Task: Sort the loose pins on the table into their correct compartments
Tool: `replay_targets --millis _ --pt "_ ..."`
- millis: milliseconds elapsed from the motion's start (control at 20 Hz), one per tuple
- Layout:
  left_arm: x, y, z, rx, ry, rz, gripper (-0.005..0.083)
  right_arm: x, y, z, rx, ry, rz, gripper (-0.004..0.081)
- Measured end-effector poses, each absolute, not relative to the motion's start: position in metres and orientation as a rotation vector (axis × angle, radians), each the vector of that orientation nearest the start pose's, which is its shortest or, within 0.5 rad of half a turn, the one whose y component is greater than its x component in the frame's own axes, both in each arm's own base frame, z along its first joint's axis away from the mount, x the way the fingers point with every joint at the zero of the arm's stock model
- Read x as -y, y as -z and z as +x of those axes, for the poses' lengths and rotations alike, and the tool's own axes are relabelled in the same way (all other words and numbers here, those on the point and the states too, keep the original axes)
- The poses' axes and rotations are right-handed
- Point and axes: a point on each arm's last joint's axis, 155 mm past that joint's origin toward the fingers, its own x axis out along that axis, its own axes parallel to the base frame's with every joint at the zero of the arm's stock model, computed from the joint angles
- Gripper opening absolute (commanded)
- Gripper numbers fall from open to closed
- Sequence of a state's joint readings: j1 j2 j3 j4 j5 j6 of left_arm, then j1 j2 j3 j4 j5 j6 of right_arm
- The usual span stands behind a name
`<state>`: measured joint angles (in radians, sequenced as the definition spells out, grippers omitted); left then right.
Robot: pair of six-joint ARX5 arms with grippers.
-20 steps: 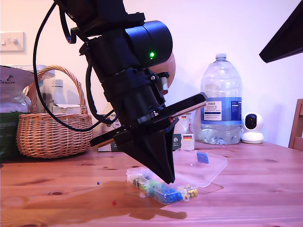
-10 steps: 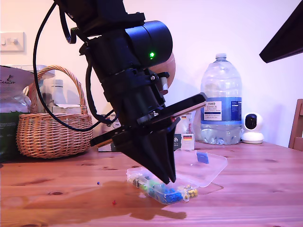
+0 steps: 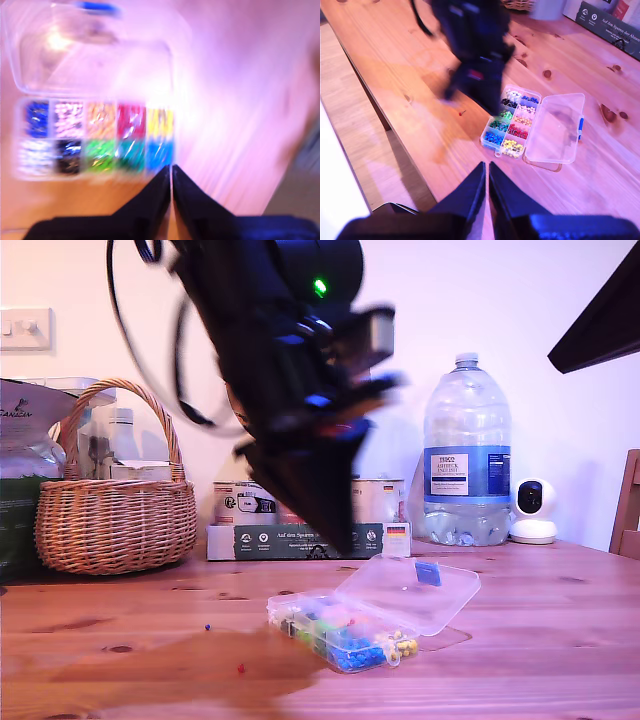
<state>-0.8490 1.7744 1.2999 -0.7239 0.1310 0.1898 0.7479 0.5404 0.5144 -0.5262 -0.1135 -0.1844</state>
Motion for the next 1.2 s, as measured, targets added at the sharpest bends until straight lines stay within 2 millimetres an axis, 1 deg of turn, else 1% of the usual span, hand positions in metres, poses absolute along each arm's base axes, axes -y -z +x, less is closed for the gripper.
replay_targets --millis 150,200,400,550,600,650,750,800,850,900,1000,1050,1100,1200 --pt "0.293 -0.063 0.258 -1.012 1.075 0.937 -0.0022 -0.188 -0.162 0.172 -0.463 -0.889 -0.346 -0.0013" --pt "0.283 -0.062 0.263 -1.0 1.085 1.011 -0.0022 -0.188 -0.162 0.172 -0.463 -0.889 -0.346 -0.0013" --pt "0.241 -0.06 0.29 -0.997 1.069 1.171 -0.0022 -0.188 -0.162 0.172 -0.461 -0.889 -0.346 -0.0013" --pt "0.22 -0.06 0.306 -0.989 1.068 1.204 -0.0021 -0.188 -0.164 0.172 -0.454 -0.888 -0.343 -0.0013" --pt "0.215 -0.06 0.311 -0.966 1.098 1.252 -0.0012 -0.188 -0.165 0.172 -0.446 -0.888 -0.341 -0.0013" --pt "0.212 -0.06 0.313 -0.95 1.12 1.283 -0.0003 -0.188 -0.167 0.172 -0.441 -0.888 -0.339 -0.0013" --pt "0.212 -0.06 0.313 -0.866 1.225 1.42 0.0029 -0.188 -0.169 0.172 -0.431 -0.888 -0.336 -0.0013" --pt "0.215 -0.06 0.314 -0.805 1.284 1.489 0.0045 -0.187 -0.17 0.171 -0.427 -0.888 -0.335 -0.0013" --pt "0.218 -0.061 0.316 -0.776 1.291 1.496 0.0048 -0.187 -0.17 0.171 -0.427 -0.887 -0.335 -0.0013" --pt "0.222 -0.063 0.321 -0.703 1.325 1.559 0.0049 -0.187 -0.17 0.172 -0.427 -0.881 -0.337 -0.0013" --pt "0.226 -0.066 0.328 -0.63 1.343 1.61 0.007 -0.186 -0.17 0.173 -0.427 -0.877 -0.337 -0.0013" --pt "0.227 -0.066 0.328 -0.613 1.361 1.614 0.0085 -0.185 -0.17 0.174 -0.427 -0.872 -0.339 -0.0013" --pt "0.227 -0.066 0.327 -0.609 1.375 1.598 0.0099 -0.185 -0.17 0.174 -0.427 -0.87 -0.339 -0.0013" --pt "0.221 -0.064 0.325 -0.63 1.393 1.582 0.0099 -0.185 -0.17 0.174 -0.427 -0.87 -0.34 -0.0013"
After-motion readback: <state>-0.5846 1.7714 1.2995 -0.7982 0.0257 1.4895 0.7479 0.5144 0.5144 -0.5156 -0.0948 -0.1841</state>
